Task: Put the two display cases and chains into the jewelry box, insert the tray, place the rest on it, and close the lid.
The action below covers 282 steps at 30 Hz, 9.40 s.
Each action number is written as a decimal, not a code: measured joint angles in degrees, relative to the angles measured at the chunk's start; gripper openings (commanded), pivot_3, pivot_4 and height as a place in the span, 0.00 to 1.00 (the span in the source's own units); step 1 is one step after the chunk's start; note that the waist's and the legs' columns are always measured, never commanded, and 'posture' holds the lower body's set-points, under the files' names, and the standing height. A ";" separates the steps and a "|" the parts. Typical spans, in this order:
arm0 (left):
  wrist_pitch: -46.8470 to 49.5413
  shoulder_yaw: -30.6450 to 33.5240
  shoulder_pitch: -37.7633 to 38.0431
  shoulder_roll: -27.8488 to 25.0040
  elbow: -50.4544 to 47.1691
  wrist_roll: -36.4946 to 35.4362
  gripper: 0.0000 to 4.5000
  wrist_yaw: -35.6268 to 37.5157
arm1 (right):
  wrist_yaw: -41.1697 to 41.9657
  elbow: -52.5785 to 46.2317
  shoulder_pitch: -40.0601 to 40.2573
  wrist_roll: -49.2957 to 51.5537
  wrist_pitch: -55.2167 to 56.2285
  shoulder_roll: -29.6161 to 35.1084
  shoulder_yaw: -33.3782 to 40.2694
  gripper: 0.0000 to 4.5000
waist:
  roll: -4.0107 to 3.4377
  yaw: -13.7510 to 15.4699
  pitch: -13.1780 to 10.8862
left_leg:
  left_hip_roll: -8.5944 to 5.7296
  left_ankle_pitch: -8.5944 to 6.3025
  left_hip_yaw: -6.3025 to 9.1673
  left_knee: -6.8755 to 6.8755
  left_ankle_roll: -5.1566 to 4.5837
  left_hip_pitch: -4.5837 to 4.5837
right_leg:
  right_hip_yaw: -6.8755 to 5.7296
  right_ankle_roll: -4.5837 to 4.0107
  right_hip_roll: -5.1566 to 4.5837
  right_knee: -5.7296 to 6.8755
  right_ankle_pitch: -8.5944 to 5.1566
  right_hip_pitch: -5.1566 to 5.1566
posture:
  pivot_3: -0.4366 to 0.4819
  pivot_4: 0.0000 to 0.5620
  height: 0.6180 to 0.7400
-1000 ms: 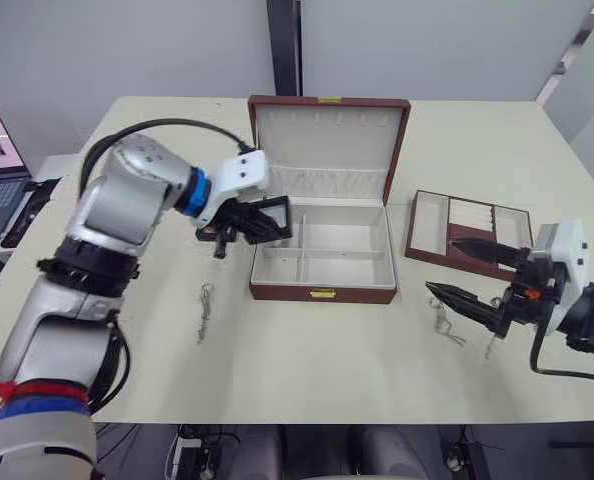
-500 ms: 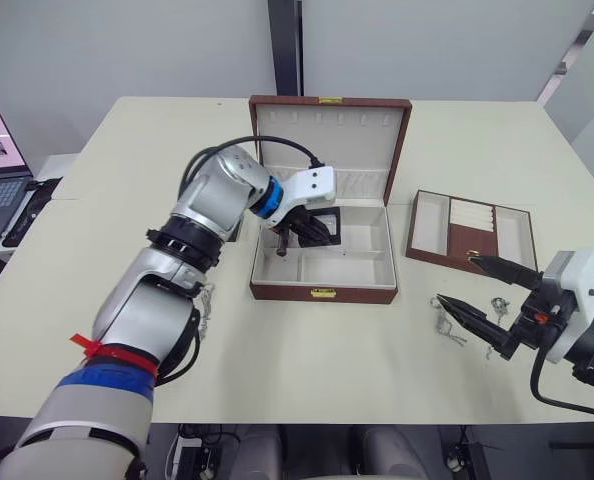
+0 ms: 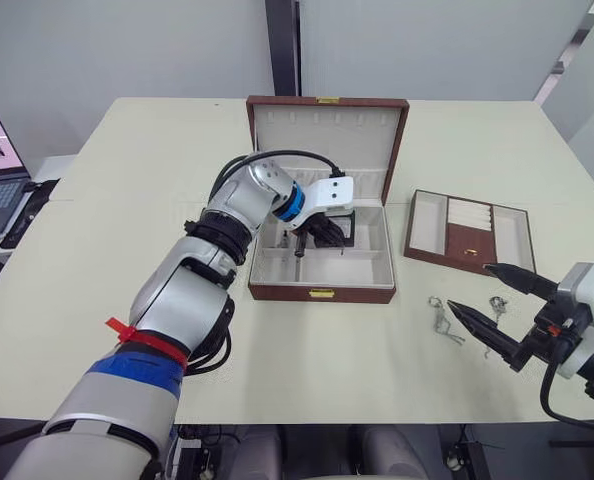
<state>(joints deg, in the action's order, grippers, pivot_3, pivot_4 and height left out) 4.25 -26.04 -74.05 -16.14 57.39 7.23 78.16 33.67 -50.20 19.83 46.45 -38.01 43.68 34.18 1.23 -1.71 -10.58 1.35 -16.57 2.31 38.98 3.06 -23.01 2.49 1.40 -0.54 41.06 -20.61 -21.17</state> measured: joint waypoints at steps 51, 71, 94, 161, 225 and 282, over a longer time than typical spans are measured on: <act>24.62 24.14 20.87 -12.41 -36.35 -21.00 0.99 5.35 | 15.63 25.33 -6.03 -5.81 6.49 6.52 -1.44 1.00 | -0.11 -0.59 0.06 | 0.35 0.04 0.04 0.03 0.07 0.07 | 0.08 0.00 -0.01 0.07 0.00 0.02 | 0.48 0.27 1.00; 34.63 51.57 63.95 -33.24 -59.03 -27.27 0.99 -17.26 | 27.30 52.56 -15.75 -15.96 14.22 8.73 -8.07 1.00 | -0.14 0.01 0.08 | 0.28 0.00 0.14 0.02 0.00 0.10 | 0.01 0.00 -0.50 -0.02 0.00 0.11 | 0.48 0.27 1.00; 23.66 62.10 83.41 -29.03 -57.75 -27.92 0.99 -27.86 | 28.92 70.50 -19.30 -23.28 24.92 8.70 -9.62 1.00 | -0.17 -0.17 0.10 | 0.30 0.00 0.04 -0.06 0.00 0.20 | 0.03 0.00 -0.51 -0.02 0.00 0.13 | 0.48 0.27 1.00; 16.09 35.32 86.93 6.92 -80.09 -16.03 0.99 -69.11 | 32.54 35.11 -41.75 -9.28 6.36 2.60 -31.01 1.00 | -0.10 0.16 0.17 | 0.21 -0.01 0.45 -0.03 -0.01 0.43 | -0.13 0.00 -0.52 -0.30 0.00 0.73 | 0.48 0.27 1.00; 32.66 33.79 61.79 -1.94 -85.43 -32.46 0.00 -60.80 | 23.25 30.33 -31.67 -9.18 7.79 2.27 -22.03 1.00 | -0.04 0.39 0.12 | 0.18 0.00 0.59 -0.15 0.01 0.48 | -0.28 0.00 -0.51 -0.69 0.00 0.99 | 0.48 0.27 1.00; 37.36 36.39 61.55 -11.14 -77.35 -45.93 0.99 -43.41 | 18.99 24.27 -20.61 -5.64 6.19 4.33 -13.67 1.00 | -0.05 0.21 0.11 | 0.22 0.00 0.61 -0.18 0.01 0.48 | -0.28 0.01 -0.48 -0.74 0.00 0.99 | 0.48 0.27 1.00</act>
<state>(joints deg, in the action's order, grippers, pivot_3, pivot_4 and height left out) 41.61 10.34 -12.50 -27.28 -19.96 -38.70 34.75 52.66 -25.94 -0.78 40.81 -31.82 48.02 20.51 1.18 -1.51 -10.48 1.57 -16.57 2.92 38.80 3.07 -22.53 2.21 1.41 -1.02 40.32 -20.61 -20.19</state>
